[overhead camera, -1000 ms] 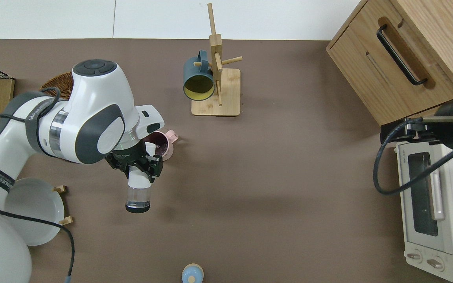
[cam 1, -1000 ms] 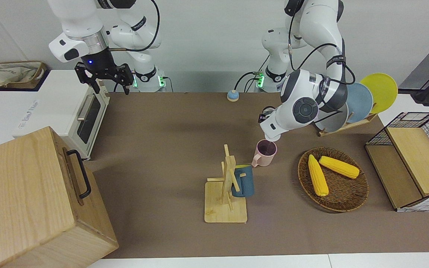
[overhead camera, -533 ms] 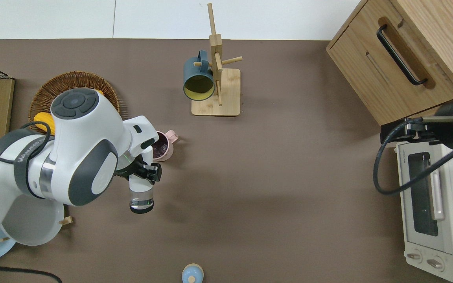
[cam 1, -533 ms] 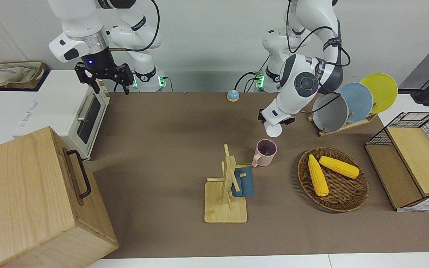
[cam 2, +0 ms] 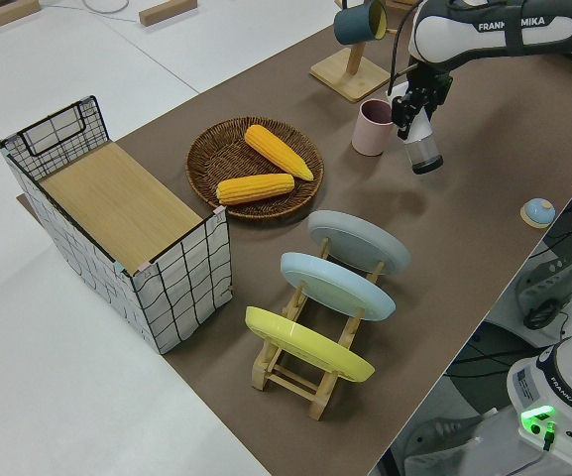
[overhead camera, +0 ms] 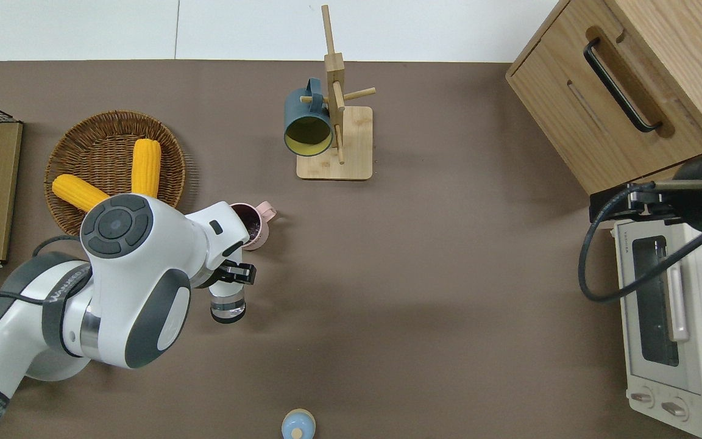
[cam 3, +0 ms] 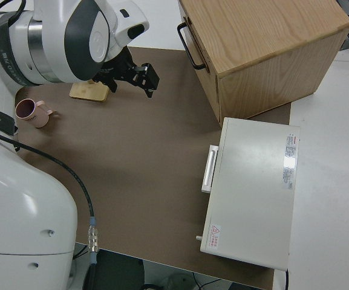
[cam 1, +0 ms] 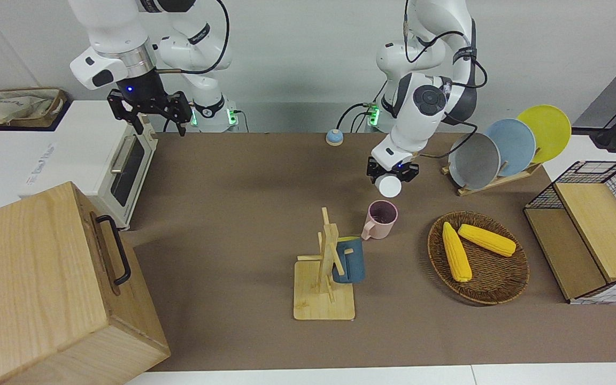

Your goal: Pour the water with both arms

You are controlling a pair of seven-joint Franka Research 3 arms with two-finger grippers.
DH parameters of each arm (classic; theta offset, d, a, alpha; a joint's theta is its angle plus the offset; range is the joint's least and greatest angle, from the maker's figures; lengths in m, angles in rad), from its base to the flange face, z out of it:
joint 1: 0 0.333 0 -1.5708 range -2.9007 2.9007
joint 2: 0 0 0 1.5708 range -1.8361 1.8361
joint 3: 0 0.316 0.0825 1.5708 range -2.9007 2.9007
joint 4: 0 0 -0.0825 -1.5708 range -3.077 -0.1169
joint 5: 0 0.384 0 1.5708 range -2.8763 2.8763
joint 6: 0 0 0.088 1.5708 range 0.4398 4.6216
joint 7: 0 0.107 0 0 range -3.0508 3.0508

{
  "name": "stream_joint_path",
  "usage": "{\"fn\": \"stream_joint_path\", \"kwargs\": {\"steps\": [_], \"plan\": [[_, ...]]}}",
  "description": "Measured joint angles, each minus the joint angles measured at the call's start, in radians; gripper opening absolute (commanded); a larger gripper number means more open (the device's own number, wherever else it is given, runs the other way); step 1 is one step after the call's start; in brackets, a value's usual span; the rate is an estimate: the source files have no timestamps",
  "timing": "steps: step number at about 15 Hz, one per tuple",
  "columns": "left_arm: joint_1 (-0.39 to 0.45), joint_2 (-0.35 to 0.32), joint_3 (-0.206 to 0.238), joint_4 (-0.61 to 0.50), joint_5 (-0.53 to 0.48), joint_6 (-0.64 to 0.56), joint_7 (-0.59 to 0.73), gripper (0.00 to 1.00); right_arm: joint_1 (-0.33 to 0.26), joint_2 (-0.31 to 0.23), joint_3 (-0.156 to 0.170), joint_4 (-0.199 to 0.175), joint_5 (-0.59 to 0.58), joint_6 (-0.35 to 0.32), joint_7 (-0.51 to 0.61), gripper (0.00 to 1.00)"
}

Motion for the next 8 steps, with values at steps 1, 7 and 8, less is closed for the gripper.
{"fn": "stream_joint_path", "kwargs": {"steps": [1, 7, 8], "plan": [[0.002, -0.014, 0.001, -0.02, -0.008, 0.014, 0.009, 0.0, 0.0, 0.0, 0.0, 0.0, 0.0, 0.0, 0.0, 0.994], [0.008, -0.16, 0.039, -0.138, -0.078, 0.087, 0.03, 0.0, 0.0, 0.0, 0.0, 0.0, 0.0, 0.0, 0.0, 0.994], [0.009, -0.187, 0.064, -0.151, -0.081, 0.093, 0.03, 0.0, 0.0, 0.0, 0.0, 0.0, 0.0, 0.0, 0.0, 0.994]]}}
